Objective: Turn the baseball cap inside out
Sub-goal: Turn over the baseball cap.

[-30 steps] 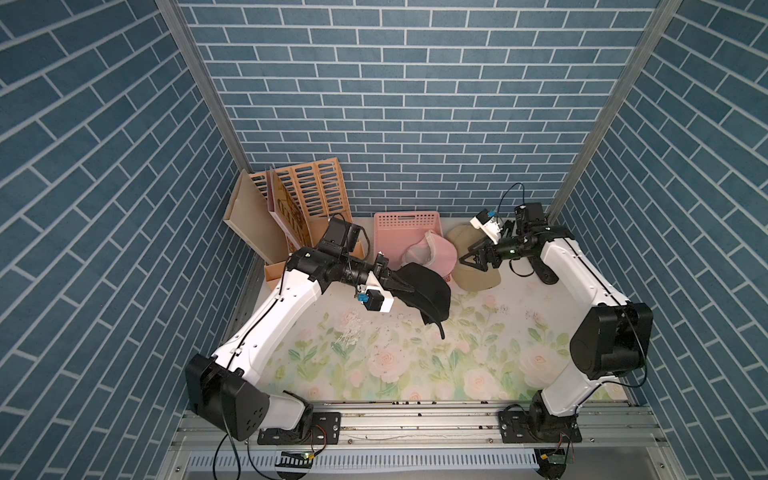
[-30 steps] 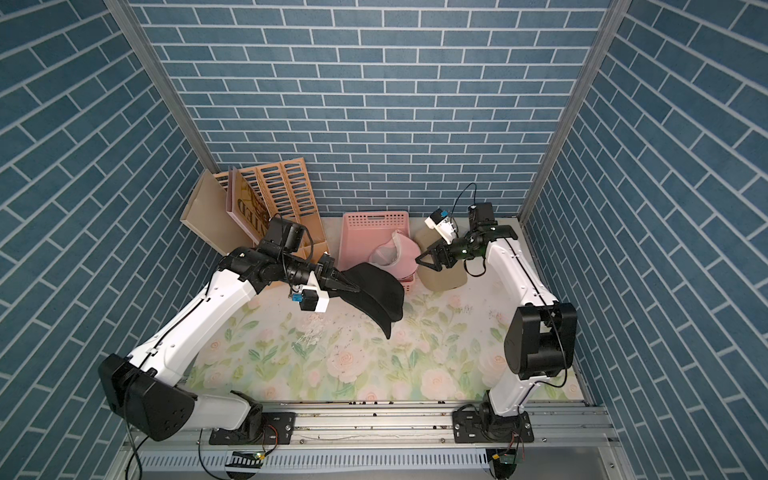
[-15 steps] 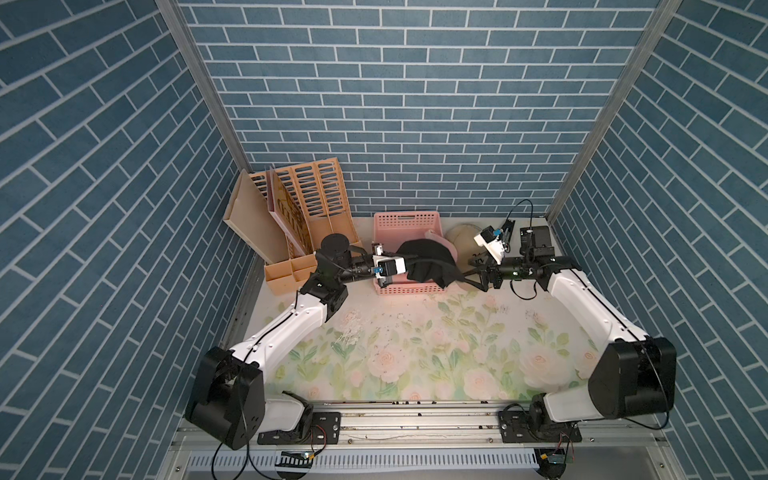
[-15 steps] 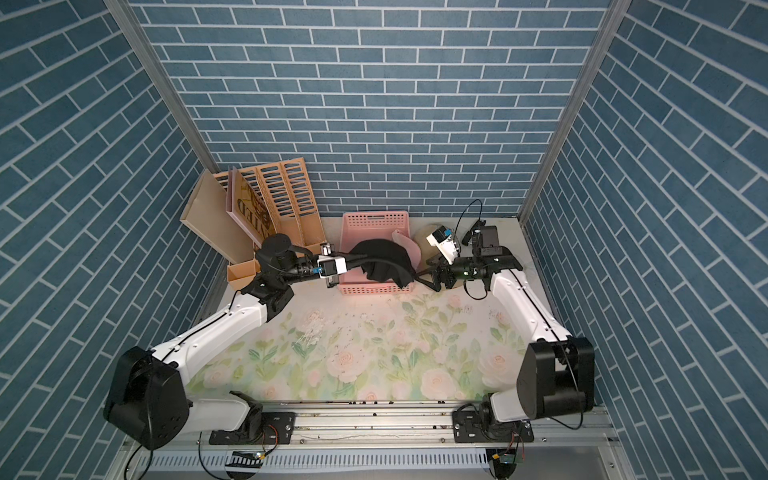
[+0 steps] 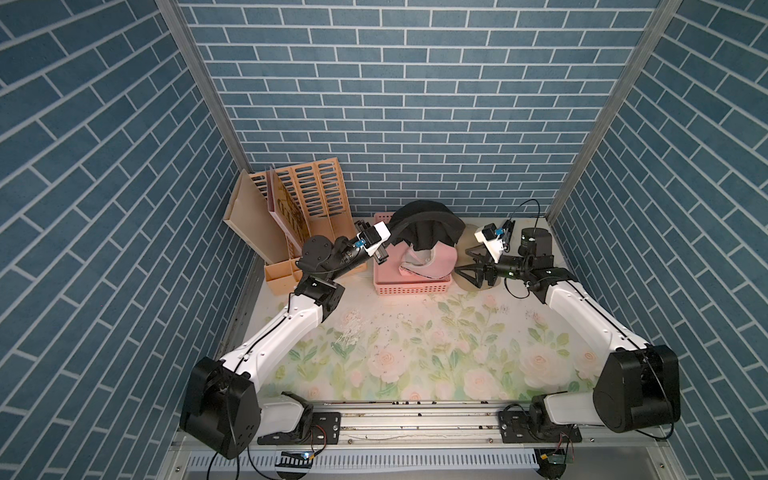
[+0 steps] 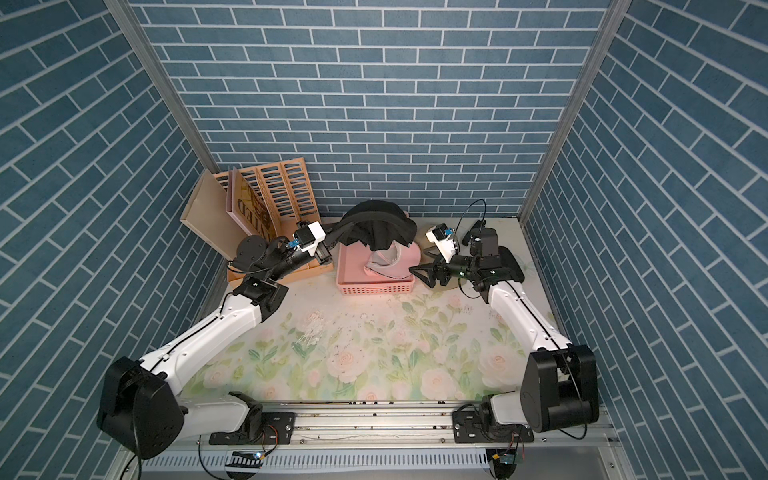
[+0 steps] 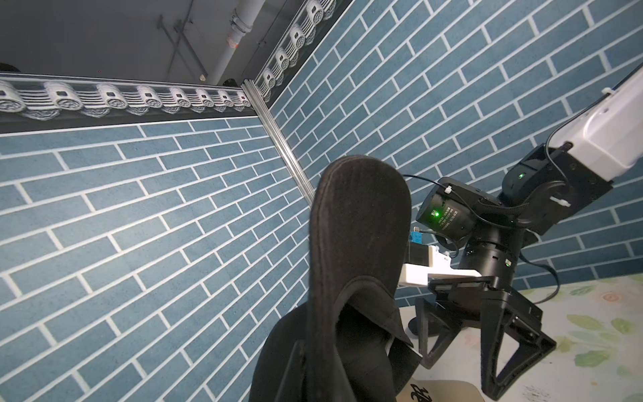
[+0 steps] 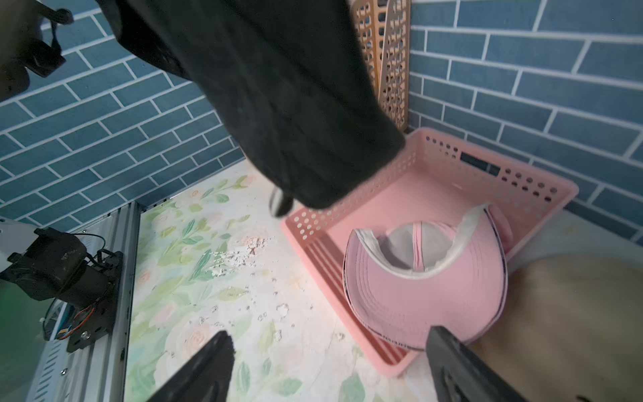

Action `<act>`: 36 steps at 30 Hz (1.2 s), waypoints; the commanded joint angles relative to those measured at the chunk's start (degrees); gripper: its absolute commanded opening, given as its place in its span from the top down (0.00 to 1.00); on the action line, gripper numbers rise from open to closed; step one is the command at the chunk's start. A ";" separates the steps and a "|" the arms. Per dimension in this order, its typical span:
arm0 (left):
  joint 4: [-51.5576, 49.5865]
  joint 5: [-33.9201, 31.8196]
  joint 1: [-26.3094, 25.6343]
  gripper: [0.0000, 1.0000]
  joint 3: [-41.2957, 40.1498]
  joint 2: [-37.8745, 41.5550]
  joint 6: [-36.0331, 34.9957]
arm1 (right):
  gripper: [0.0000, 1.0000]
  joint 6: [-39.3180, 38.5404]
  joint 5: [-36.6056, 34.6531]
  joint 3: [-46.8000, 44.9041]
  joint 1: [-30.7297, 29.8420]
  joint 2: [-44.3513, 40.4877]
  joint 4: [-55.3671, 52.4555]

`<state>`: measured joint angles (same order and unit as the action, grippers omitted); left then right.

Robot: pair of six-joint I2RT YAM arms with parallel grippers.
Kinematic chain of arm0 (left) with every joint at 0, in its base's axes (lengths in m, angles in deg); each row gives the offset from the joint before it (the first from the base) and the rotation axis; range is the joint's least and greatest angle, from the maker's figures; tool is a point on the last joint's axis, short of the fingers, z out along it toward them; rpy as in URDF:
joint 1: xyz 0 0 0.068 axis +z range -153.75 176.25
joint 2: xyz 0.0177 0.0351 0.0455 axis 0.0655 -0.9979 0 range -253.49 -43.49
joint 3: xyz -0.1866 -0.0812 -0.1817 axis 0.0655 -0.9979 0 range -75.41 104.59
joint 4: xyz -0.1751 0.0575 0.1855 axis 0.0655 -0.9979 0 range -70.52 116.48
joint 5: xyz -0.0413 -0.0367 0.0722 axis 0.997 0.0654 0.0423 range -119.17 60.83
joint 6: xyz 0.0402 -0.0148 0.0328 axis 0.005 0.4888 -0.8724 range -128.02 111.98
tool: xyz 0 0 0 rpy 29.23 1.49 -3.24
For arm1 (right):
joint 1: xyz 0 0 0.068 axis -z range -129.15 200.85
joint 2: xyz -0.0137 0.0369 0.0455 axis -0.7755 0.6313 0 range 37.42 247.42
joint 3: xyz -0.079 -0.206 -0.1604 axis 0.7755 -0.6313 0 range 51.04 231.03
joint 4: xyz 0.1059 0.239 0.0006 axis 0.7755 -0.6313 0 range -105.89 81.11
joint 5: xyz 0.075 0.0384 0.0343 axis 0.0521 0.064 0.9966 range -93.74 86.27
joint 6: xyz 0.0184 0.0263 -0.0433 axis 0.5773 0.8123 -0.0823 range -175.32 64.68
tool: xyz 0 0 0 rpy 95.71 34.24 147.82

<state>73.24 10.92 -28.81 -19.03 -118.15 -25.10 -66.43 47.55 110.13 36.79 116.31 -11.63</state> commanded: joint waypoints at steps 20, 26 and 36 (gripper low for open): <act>7.96 0.56 0.10 1.00 1.34 -1.96 8.98 | 0.61 12.01 -1.44 4.14 -5.79 7.47 30.81; 13.37 -10.39 0.07 1.00 -1.38 -3.42 9.78 | 0.79 27.34 -9.85 3.94 -5.91 8.50 34.89; 25.00 -25.33 -1.15 1.00 -8.60 -6.04 4.95 | 1.00 45.58 -16.88 1.53 -7.71 12.78 14.70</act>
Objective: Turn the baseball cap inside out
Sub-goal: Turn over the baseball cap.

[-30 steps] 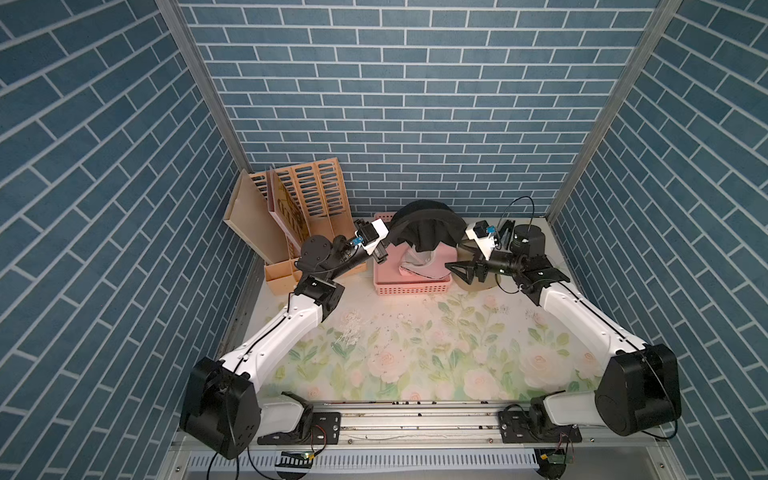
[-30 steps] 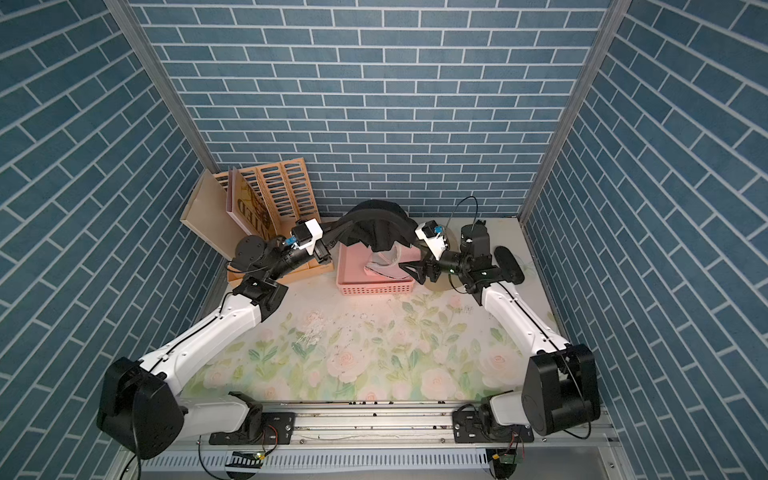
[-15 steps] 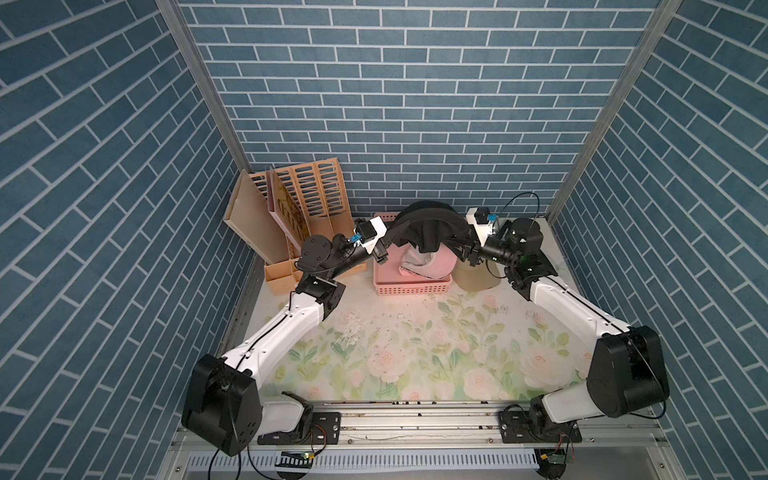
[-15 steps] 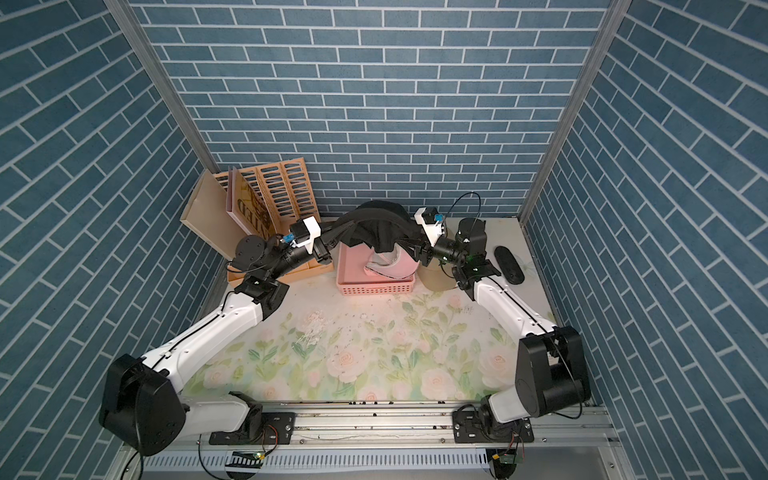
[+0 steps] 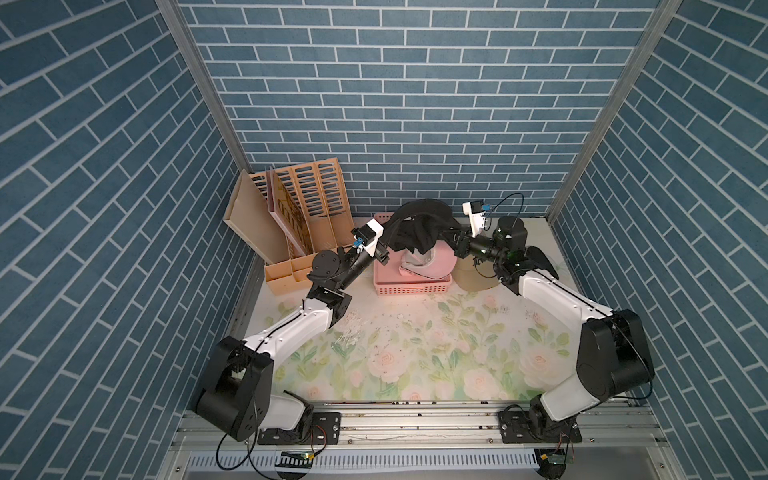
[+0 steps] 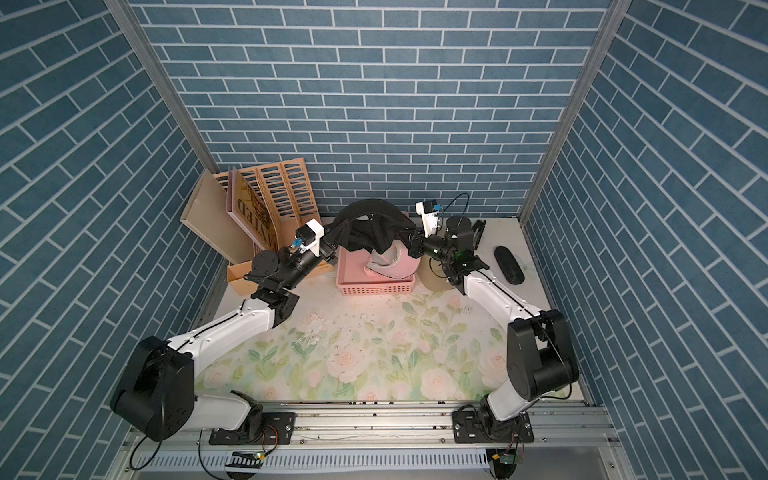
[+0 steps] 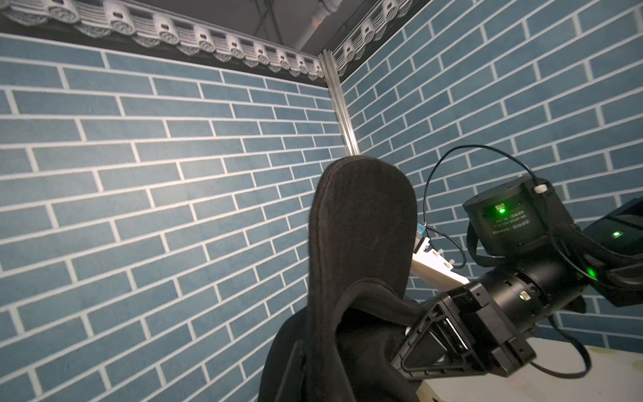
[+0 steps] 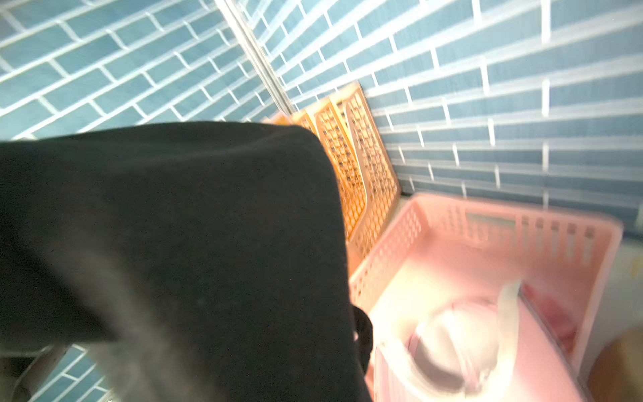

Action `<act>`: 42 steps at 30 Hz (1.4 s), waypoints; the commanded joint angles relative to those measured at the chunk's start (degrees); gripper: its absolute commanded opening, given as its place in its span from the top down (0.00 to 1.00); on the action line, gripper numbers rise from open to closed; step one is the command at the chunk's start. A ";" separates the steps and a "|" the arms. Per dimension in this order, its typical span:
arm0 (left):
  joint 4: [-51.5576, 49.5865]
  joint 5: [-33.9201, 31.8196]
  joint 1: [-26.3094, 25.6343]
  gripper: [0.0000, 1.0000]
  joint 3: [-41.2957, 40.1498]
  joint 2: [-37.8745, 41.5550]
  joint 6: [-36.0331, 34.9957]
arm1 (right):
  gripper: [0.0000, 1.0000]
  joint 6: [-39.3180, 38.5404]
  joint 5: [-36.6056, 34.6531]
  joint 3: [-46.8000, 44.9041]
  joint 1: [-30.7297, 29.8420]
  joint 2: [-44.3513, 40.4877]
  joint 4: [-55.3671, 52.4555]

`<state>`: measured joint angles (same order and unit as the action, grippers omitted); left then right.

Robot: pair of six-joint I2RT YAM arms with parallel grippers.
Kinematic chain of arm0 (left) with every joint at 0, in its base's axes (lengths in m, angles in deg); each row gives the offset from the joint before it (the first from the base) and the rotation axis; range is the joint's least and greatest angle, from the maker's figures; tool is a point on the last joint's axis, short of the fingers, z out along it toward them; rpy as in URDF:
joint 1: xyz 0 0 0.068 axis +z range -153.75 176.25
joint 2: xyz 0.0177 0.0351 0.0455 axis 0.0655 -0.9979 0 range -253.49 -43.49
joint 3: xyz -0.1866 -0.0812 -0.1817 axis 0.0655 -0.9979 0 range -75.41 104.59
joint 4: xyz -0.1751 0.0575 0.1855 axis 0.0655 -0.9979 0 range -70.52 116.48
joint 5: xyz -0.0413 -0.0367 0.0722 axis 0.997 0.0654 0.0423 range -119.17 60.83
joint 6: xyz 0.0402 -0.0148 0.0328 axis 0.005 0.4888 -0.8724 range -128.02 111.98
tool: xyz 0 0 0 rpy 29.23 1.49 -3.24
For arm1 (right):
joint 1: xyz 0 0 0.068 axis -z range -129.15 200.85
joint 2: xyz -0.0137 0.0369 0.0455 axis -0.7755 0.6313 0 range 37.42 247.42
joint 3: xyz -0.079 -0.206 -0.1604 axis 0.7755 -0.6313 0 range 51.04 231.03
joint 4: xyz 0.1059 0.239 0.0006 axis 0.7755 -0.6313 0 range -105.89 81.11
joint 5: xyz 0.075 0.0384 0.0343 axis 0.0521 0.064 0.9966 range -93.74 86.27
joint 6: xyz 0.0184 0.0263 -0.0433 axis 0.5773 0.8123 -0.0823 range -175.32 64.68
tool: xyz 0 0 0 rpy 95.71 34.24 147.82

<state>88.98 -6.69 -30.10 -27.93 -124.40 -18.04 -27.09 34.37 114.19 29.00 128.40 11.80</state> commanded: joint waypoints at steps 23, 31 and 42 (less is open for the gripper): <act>-5.53 -22.89 -8.36 1.00 3.27 2.00 10.87 | 0.75 -8.06 -13.66 -15.50 -3.52 -25.52 -1.02; -15.78 -27.60 -12.67 1.00 11.63 0.38 14.33 | 1.00 -17.92 -16.23 -15.67 -16.24 -19.50 9.14; -24.12 -33.20 -17.33 1.00 14.86 2.19 11.50 | 1.00 -20.57 -19.21 0.82 -16.57 -0.39 10.52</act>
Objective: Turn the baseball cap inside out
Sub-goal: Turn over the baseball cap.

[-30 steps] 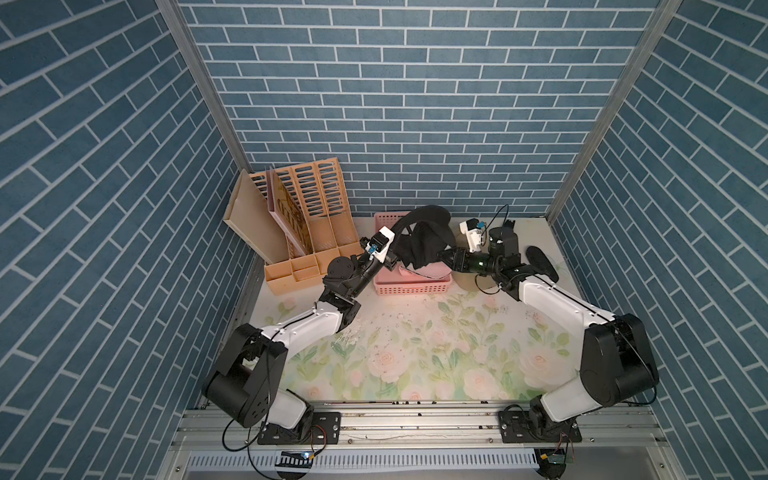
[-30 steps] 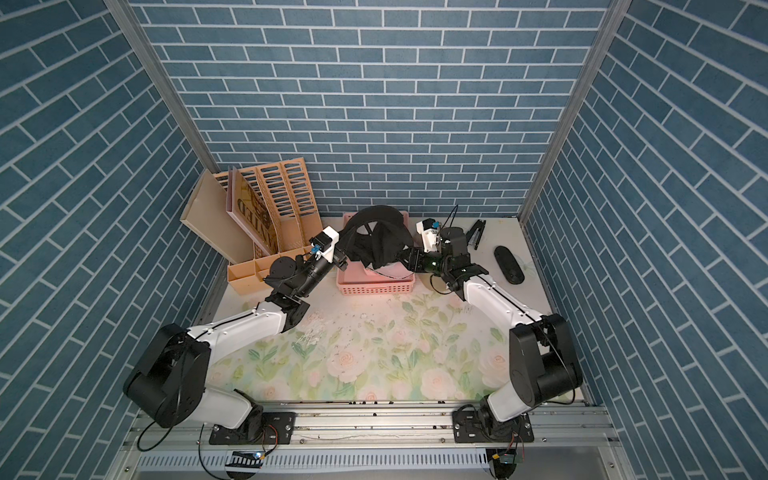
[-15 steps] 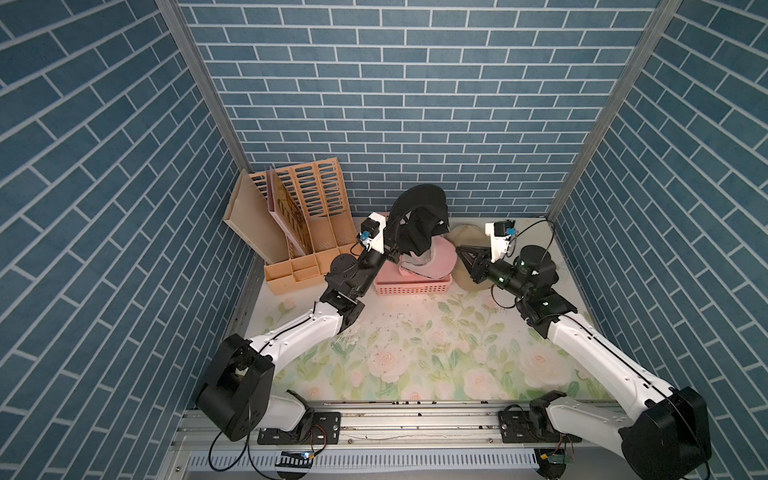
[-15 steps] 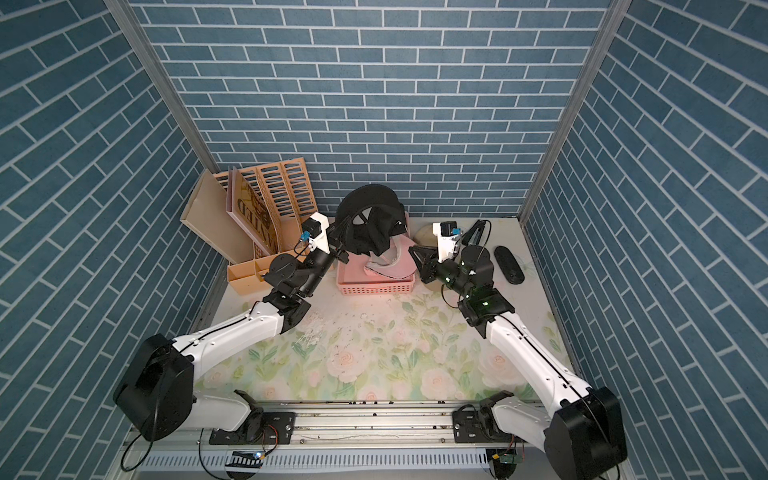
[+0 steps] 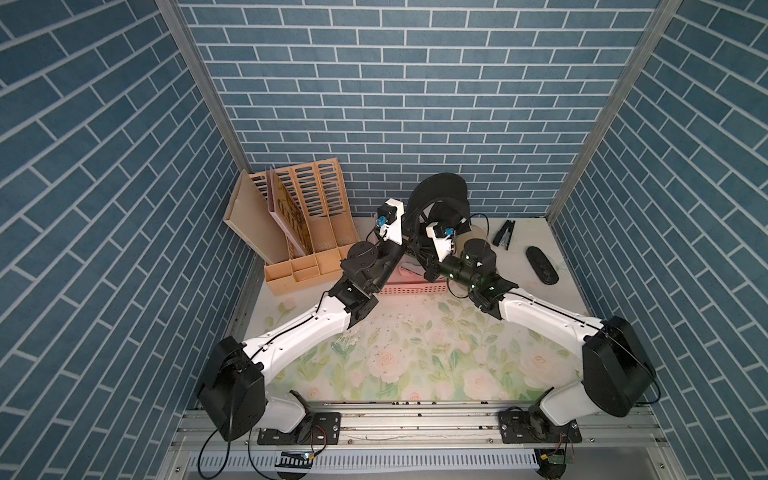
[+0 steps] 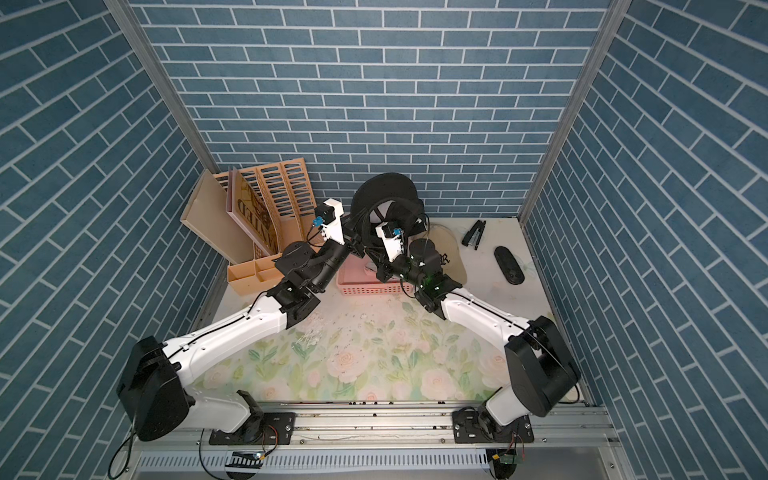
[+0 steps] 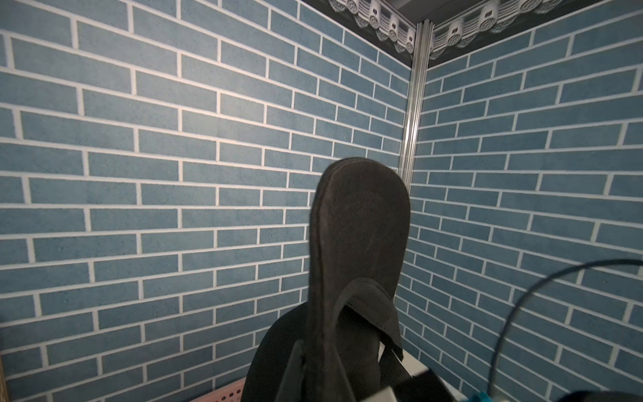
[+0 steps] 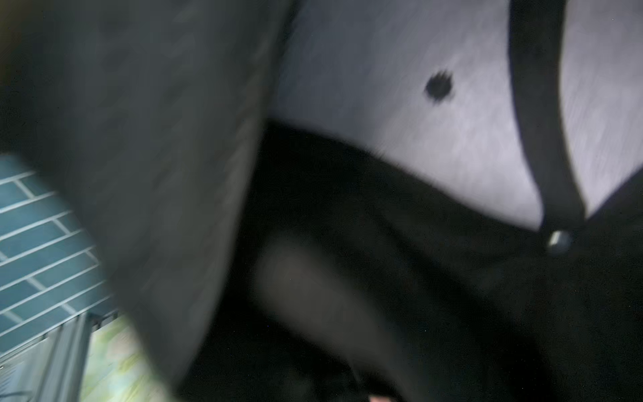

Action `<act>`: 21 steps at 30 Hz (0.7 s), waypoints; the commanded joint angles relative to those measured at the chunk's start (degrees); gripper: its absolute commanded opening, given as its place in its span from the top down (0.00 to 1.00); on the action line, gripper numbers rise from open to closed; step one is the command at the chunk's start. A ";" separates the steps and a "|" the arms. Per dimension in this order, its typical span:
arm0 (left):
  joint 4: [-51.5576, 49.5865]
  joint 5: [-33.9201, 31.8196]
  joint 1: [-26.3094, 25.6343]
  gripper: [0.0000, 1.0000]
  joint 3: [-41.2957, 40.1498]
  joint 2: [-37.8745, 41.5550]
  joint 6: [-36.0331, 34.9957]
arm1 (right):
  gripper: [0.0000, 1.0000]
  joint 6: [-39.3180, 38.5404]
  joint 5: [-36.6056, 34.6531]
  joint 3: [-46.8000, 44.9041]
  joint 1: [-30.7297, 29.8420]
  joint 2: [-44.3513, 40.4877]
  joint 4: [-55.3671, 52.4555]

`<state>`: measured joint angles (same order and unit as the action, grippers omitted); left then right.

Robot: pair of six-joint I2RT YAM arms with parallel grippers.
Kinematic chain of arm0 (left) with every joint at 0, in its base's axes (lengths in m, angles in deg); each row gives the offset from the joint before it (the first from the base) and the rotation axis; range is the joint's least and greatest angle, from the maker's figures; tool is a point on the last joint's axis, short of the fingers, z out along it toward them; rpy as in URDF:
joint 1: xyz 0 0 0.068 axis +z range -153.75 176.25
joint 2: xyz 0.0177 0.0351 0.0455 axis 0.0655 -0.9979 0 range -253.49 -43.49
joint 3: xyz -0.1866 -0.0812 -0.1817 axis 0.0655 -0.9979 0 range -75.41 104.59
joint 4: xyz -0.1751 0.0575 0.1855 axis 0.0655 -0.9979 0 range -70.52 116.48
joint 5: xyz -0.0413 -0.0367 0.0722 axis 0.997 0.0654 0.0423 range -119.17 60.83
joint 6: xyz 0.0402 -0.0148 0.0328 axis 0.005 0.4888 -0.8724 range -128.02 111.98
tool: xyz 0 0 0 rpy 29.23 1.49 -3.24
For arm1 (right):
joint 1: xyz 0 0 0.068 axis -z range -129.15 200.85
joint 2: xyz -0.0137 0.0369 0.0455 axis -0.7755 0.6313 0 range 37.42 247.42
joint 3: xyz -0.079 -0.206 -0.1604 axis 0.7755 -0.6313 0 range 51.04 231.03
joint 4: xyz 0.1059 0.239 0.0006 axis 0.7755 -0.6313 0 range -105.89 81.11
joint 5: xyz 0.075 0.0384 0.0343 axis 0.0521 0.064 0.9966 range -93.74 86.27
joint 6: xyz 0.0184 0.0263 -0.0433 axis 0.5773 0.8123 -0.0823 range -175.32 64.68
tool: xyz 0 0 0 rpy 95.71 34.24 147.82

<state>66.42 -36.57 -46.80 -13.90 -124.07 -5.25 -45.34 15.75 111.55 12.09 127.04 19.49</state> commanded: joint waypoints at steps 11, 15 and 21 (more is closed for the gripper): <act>-15.40 -33.36 -0.81 1.00 15.06 -5.53 4.46 | 0.39 -2.02 -5.28 -5.15 -2.61 -5.69 2.41; -23.50 -39.22 -0.81 1.00 21.67 -9.34 13.59 | 0.34 -2.01 -17.05 -7.62 -7.44 -6.08 5.71; -35.33 -40.96 -0.77 1.00 29.37 -12.94 26.22 | 0.29 -9.54 -40.46 -9.34 -15.99 -0.94 21.06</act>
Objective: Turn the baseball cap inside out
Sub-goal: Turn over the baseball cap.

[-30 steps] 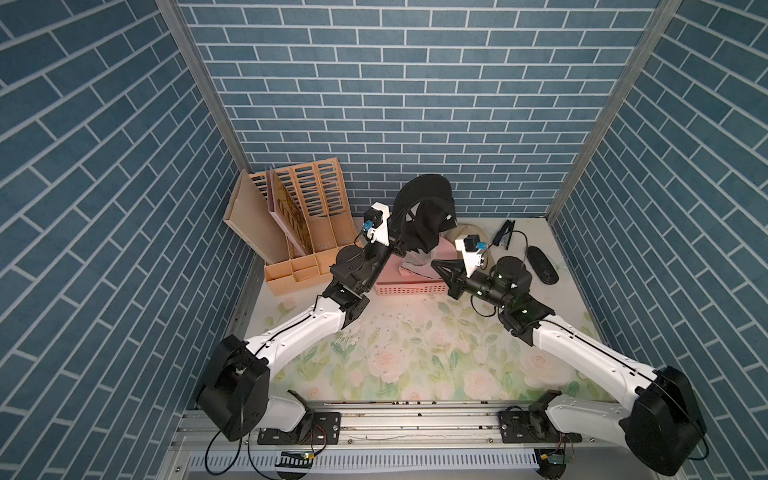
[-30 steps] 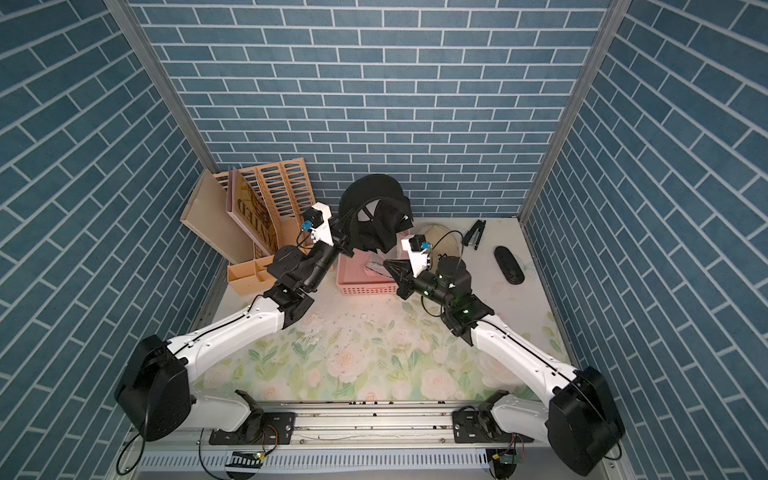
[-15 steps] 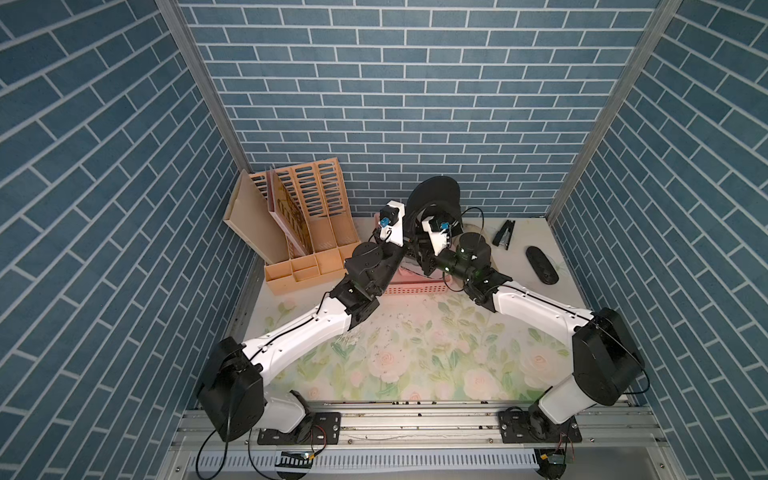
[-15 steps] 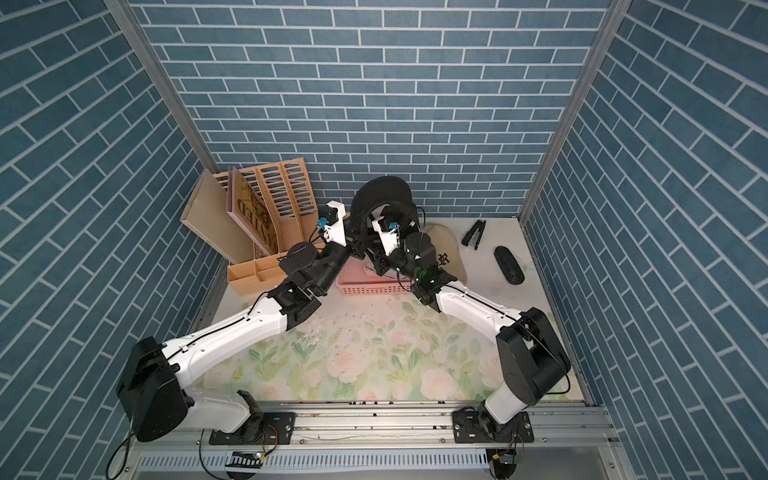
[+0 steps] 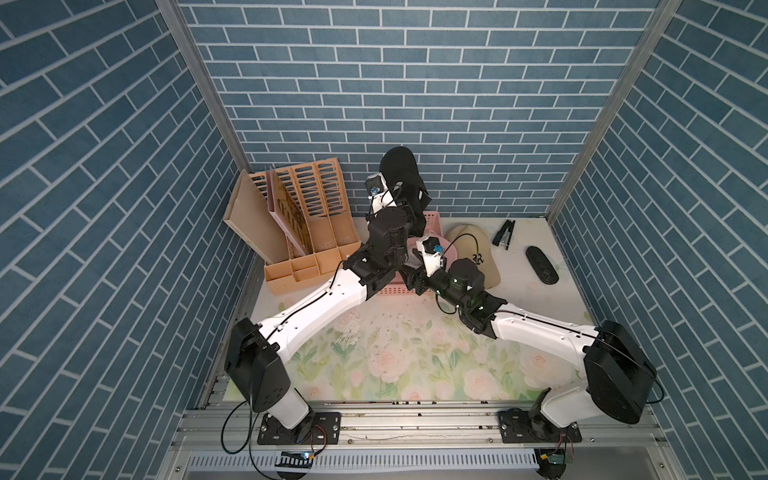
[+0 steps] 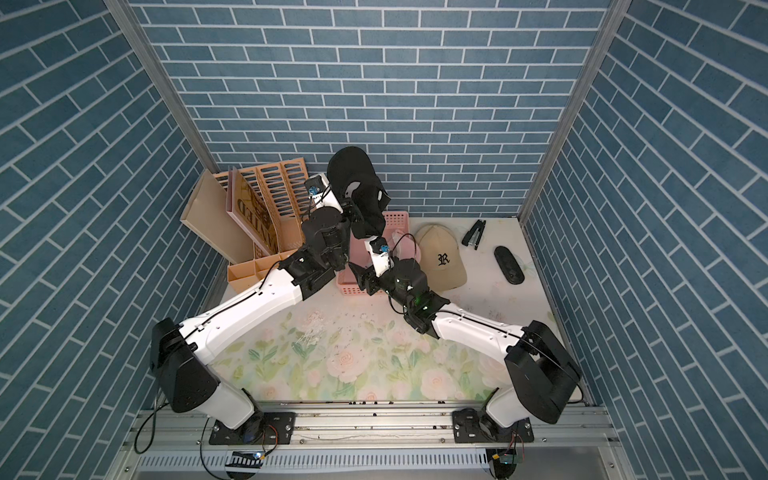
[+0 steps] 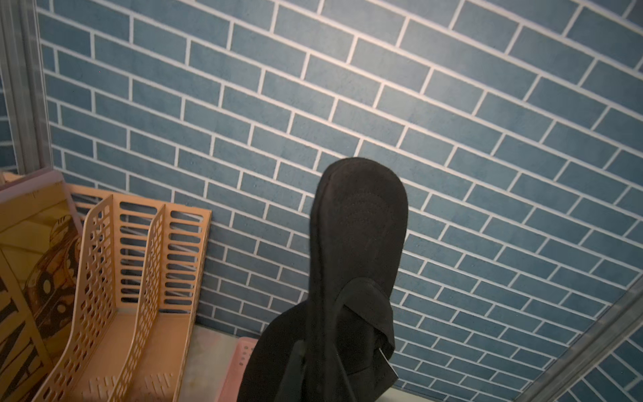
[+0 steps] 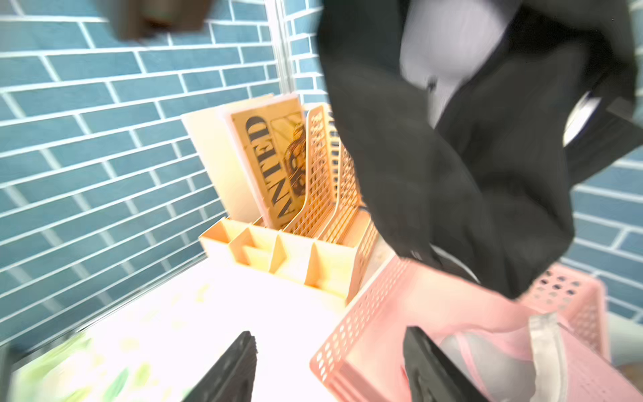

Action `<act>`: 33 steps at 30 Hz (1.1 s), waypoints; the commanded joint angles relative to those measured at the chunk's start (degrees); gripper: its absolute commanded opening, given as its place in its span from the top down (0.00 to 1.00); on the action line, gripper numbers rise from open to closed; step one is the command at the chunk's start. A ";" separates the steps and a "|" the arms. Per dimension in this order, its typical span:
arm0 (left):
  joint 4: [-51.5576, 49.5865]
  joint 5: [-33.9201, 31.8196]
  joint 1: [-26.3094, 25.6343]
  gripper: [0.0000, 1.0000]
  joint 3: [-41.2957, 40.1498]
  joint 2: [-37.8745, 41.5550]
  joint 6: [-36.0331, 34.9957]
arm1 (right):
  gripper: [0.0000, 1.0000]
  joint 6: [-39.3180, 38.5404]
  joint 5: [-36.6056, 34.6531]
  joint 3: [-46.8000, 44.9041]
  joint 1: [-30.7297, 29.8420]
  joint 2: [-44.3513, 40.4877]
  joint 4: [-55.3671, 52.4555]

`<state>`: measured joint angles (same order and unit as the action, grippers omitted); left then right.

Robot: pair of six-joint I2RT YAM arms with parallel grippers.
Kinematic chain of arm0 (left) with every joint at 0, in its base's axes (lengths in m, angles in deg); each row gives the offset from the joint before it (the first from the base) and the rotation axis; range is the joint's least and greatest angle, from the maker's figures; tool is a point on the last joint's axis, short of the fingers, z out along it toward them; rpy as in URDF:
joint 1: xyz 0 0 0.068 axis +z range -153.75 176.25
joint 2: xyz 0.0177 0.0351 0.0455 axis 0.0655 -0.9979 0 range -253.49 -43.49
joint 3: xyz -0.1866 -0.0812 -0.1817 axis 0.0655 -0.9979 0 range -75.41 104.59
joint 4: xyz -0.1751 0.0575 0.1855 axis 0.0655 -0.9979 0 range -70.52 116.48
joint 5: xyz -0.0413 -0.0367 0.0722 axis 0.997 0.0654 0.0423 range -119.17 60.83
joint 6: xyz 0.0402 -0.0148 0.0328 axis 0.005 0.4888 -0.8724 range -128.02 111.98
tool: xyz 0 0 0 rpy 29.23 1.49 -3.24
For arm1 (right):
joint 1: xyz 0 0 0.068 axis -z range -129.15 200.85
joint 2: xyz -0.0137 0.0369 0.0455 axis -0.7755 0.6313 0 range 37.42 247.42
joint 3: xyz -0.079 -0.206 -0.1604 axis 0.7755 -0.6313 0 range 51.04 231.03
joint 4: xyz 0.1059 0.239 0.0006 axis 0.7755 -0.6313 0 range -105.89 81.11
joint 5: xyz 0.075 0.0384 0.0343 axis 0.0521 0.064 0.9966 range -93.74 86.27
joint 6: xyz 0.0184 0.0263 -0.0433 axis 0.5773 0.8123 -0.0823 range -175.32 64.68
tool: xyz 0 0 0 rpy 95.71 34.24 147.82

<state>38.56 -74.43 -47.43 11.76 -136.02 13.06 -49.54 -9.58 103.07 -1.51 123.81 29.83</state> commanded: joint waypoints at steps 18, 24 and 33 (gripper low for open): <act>-14.87 0.11 -0.09 1.00 4.76 1.27 18.50 | 0.26 -14.13 -29.13 2.98 -2.76 12.73 28.87; -15.21 1.36 0.09 1.00 2.88 2.90 19.72 | 0.37 -15.45 -27.31 4.81 -1.16 12.38 26.34; -14.17 0.48 2.37 1.00 1.79 2.84 16.06 | 0.81 -17.50 -14.84 2.28 0.60 5.61 12.14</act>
<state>23.28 -72.83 -45.69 14.23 -134.21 31.66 -65.78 -30.39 106.15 -2.01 133.49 48.08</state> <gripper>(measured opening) 0.077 0.194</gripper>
